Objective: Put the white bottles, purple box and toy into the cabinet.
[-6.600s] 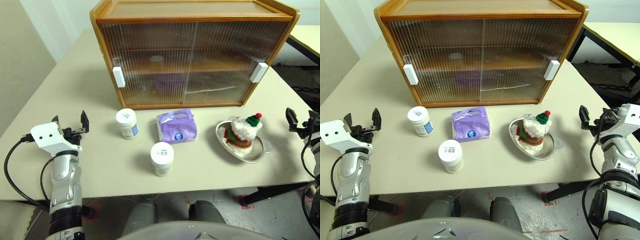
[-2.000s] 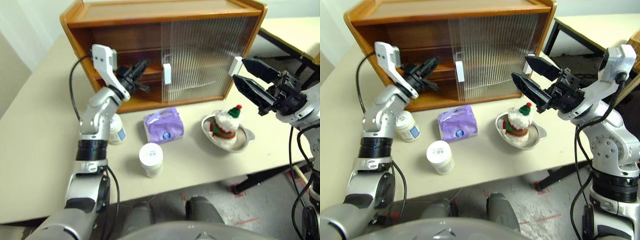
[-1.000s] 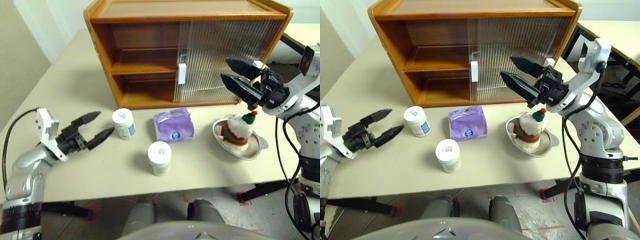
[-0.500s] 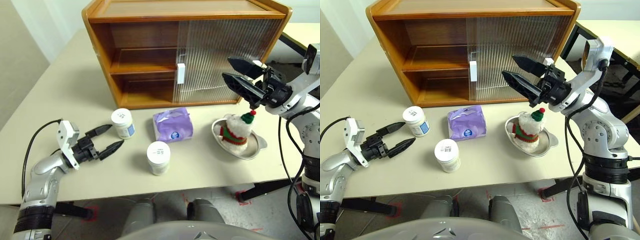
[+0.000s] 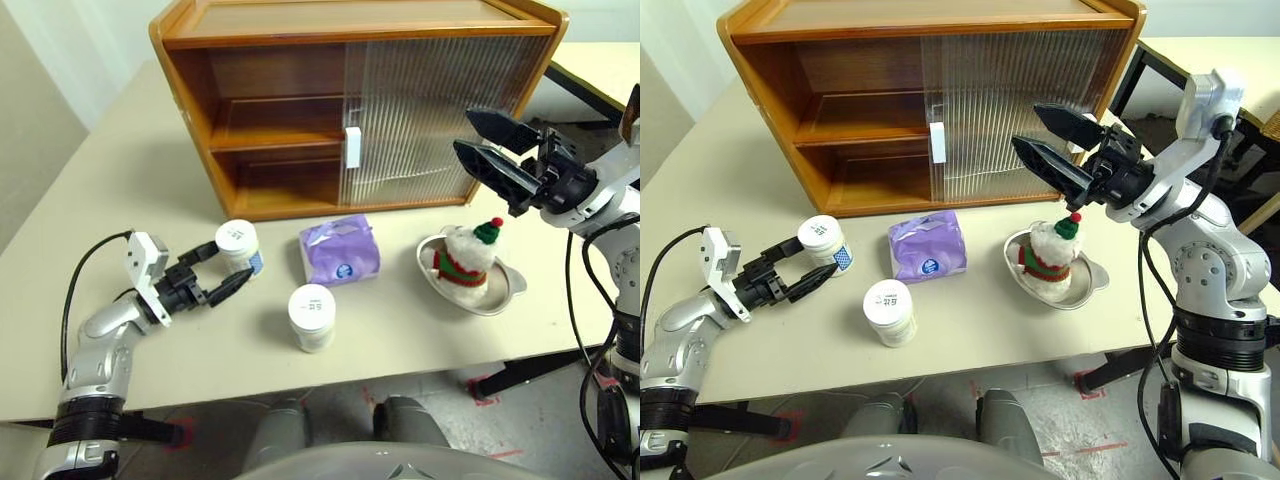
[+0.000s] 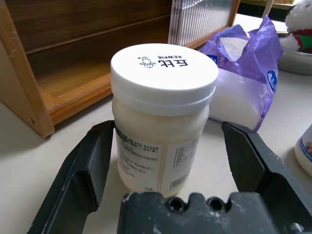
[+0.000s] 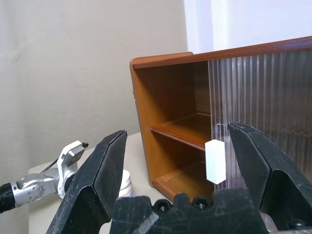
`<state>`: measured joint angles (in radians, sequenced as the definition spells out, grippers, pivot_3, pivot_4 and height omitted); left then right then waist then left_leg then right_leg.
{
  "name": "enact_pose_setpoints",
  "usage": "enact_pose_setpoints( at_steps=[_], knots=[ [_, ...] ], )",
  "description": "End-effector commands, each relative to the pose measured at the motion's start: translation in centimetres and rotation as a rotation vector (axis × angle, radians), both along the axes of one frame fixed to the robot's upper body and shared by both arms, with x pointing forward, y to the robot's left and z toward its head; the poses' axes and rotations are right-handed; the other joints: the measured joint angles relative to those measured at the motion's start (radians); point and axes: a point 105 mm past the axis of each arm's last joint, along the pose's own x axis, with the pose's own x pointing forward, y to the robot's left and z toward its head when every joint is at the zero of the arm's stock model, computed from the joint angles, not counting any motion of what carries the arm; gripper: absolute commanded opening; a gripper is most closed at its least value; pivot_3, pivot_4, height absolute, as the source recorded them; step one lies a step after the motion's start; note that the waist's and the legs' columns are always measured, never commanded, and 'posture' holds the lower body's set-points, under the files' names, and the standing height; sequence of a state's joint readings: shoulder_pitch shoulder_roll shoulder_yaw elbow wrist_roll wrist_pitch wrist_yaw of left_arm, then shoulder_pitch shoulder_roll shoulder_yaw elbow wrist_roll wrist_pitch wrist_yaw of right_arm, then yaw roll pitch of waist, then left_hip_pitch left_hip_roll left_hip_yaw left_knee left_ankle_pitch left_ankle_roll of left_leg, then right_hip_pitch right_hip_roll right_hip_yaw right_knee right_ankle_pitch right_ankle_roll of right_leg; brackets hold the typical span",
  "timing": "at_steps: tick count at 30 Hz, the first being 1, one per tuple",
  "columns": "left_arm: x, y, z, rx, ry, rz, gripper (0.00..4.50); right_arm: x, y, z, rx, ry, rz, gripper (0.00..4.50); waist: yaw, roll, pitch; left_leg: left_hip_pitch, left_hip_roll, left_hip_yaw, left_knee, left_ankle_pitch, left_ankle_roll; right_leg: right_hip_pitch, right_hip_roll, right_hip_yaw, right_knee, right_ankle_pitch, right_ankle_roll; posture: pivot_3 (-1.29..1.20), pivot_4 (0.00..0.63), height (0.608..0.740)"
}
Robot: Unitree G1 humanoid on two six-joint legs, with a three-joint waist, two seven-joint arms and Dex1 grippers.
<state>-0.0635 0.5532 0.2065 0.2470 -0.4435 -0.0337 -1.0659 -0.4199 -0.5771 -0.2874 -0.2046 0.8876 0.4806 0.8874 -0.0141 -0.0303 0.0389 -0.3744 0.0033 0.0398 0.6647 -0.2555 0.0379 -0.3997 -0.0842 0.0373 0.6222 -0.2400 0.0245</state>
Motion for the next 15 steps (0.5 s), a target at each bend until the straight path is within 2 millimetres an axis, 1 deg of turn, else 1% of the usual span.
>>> enact_pose_setpoints(
  at_steps=[1,6,11,15],
  knots=[
    [0.1,-0.4,-0.6,0.001,0.019,-0.006,4.46,-0.4,-0.1,0.5,-0.008,-0.017,-0.002,4.50,-0.001,0.000,0.000,0.000,0.000,0.000,0.000,0.000,0.000,0.000,0.000,0.000,0.000,0.000,0.000,-0.05,0.000,0.740],
    [0.4,-0.2,-1.0,0.006,0.027,0.008,4.46,-0.5,-0.2,0.6,-0.010,-0.020,-0.007,4.50,-0.001,0.000,0.000,0.000,0.000,0.000,0.000,0.000,0.000,0.000,0.001,0.000,0.001,0.000,0.000,-0.05,0.000,0.740],
    [0.6,0.4,-1.9,0.025,0.038,0.041,4.46,-0.6,-0.3,0.7,-0.010,-0.021,-0.012,4.50,-0.002,0.000,0.000,0.000,0.000,0.000,0.000,0.000,0.000,0.000,0.001,0.000,0.001,0.000,0.000,-0.06,0.000,0.740],
    [0.9,0.6,-2.4,0.025,0.038,0.051,4.46,-0.6,-0.3,0.7,-0.011,-0.021,-0.014,4.50,-0.002,0.000,0.000,0.000,0.000,0.000,0.000,0.000,0.000,0.000,0.000,0.000,0.001,0.000,0.000,-0.07,0.000,0.740]
  ],
)
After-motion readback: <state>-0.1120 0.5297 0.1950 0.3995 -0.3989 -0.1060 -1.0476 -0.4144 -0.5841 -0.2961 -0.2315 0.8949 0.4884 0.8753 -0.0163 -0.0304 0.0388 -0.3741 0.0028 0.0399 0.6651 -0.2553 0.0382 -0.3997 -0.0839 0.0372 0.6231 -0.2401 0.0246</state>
